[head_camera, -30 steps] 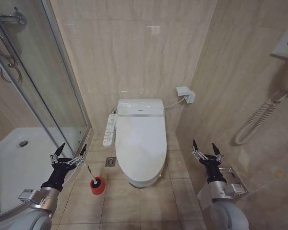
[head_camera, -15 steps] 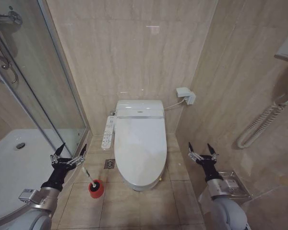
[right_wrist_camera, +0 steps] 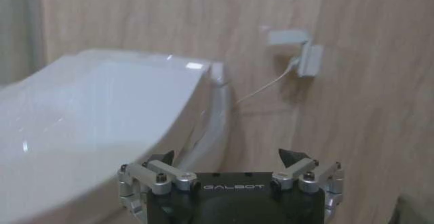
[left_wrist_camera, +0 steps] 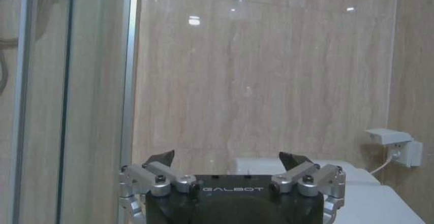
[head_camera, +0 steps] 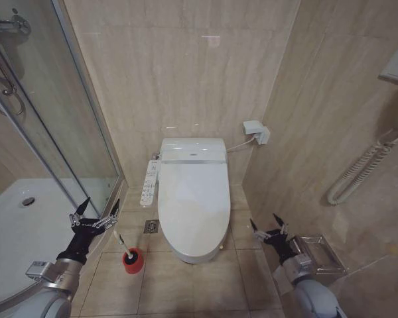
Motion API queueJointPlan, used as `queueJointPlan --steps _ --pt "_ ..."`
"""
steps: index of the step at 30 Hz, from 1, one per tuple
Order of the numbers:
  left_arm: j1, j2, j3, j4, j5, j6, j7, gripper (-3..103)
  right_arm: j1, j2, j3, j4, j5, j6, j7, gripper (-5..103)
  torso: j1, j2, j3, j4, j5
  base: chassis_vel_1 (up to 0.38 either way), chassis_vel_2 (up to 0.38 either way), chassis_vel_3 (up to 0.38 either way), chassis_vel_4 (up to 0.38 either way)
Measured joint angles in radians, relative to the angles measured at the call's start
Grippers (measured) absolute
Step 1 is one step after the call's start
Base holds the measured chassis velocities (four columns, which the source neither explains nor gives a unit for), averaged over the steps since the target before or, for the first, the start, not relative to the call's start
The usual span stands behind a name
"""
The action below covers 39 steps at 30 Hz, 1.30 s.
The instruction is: Open the toilet lid, clean the toilet bowl with a toilet brush, close the toilet lid, and flush.
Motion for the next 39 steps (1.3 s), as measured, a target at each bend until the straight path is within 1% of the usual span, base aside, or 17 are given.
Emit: queueJointPlan --steps 3,9,15,23,24,30,31,39 --pt "0.000 0.000 0.000 0.000 0.000 0.000 0.000 100 0.000 -0.004 -0.016 -0.032 -0.020 0.014 -0.020 100 0.000 0.000 0.000 -0.0001 0.0000 0.000 0.000 0.000 0.000" --pt "0.000 0.000 0.000 0.000 0.000 0.000 0.000 100 0.014 0.009 -0.053 -0.109 -0.058 0.060 -0.064 100 0.000 0.000 0.000 -0.0001 0.0000 0.000 0.000 0.000 0.000" --pt "0.000 0.000 0.000 0.000 0.000 0.000 0.000 100 0.031 0.012 -0.083 -0.160 -0.087 0.075 -0.094 100 0.000 0.000 0.000 -0.0001 0.0000 0.000 0.000 0.000 0.000" --pt "0.000 0.000 0.000 0.000 0.000 0.000 0.000 100 0.054 0.005 -0.137 -0.216 -0.087 0.098 -0.113 100 0.000 0.000 0.000 0.0000 -0.0001 0.000 0.000 0.000 0.000" --pt "0.000 0.000 0.000 0.000 0.000 0.000 0.000 100 0.058 0.005 -0.144 -0.224 -0.087 0.105 -0.117 97 0.000 0.000 0.000 -0.0001 -0.0001 0.000 0.000 0.000 0.000" --pt "0.000 0.000 0.000 0.000 0.000 0.000 0.000 100 0.088 0.009 -0.185 -0.254 -0.087 0.117 -0.134 97 0.000 0.000 0.000 0.0000 -0.0002 0.000 0.000 0.000 0.000" --pt "0.000 0.000 0.000 0.000 0.000 0.000 0.000 100 0.096 0.011 -0.194 -0.261 -0.087 0.120 -0.137 96 0.000 0.000 0.000 -0.0001 -0.0002 0.000 0.000 0.000 0.000" --pt "0.000 0.000 0.000 0.000 0.000 0.000 0.000 100 0.111 0.015 -0.223 -0.288 -0.087 0.139 -0.154 96 0.000 0.000 0.000 0.0000 0.0000 0.000 0.000 0.000 0.000"
